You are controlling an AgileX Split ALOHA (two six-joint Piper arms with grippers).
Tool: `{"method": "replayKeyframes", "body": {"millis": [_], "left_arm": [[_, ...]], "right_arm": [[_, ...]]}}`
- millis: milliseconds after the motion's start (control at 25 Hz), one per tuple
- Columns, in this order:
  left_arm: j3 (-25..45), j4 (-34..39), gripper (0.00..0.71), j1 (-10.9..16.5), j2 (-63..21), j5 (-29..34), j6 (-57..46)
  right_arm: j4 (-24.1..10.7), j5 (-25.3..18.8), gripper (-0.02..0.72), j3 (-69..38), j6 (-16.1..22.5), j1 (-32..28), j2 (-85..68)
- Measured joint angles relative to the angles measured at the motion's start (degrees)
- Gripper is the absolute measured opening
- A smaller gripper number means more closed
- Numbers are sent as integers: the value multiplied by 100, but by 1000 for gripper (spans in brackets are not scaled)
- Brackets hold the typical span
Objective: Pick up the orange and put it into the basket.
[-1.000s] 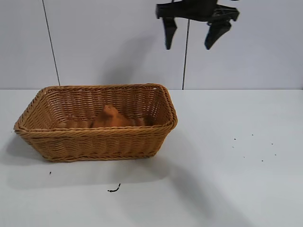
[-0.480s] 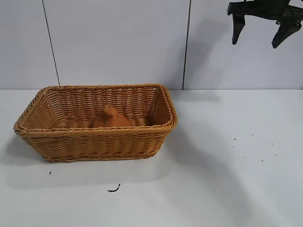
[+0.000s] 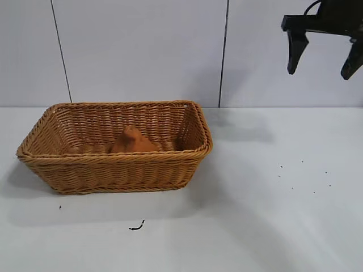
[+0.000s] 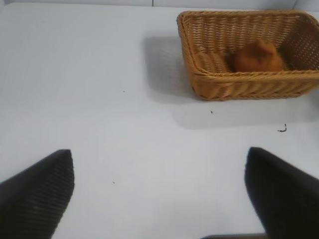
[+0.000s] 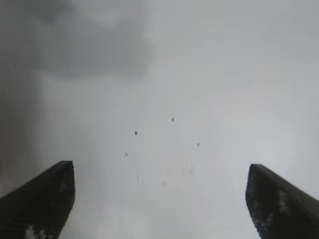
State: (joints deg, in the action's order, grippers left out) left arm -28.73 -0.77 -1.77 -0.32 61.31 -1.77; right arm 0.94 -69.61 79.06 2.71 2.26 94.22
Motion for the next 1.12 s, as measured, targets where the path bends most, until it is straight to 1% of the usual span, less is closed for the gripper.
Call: {"method": "replayKeyframes", "body": {"millis": [40,80,120,160,280,360,480,640,680,760,1120], "left_arm": [[0,0,666,0,0,0,0],[0,0,666,0,0,0,0],[0,0,666,0,0,0,0],[0,0,666,0,0,0,0],[0,0,666,0,0,0,0],[0,0,666,0,0,0,0],[0,0,666,0,0,0,0],[0,0,666,0,0,0,0],[0,0,666,0,0,0,0],[0,0,666,0,0,0,0],[0,0,666,0,0,0,0]], "right_arm": [[0,0,631,0,0,0,0],[14,0,631,-421,-50,0,-336],[19,-8,631,-1178,-176,0,-958],[19,-8,631,-1569,-215,0,-1307],[19,-8,631,-2567,-311,0,-2275],[19,71,631,-3120,-350,0,-2885],[19,426,631,-3892,-355,0,-3933],[19,994,631,-4738,-477,0,-5270],[19,1061,631,-4888,-501,0,-5643],[19,1042,631,-5057,-524,0,-6322],[19,1122,631,-5081,-543,27,-8639]]}}
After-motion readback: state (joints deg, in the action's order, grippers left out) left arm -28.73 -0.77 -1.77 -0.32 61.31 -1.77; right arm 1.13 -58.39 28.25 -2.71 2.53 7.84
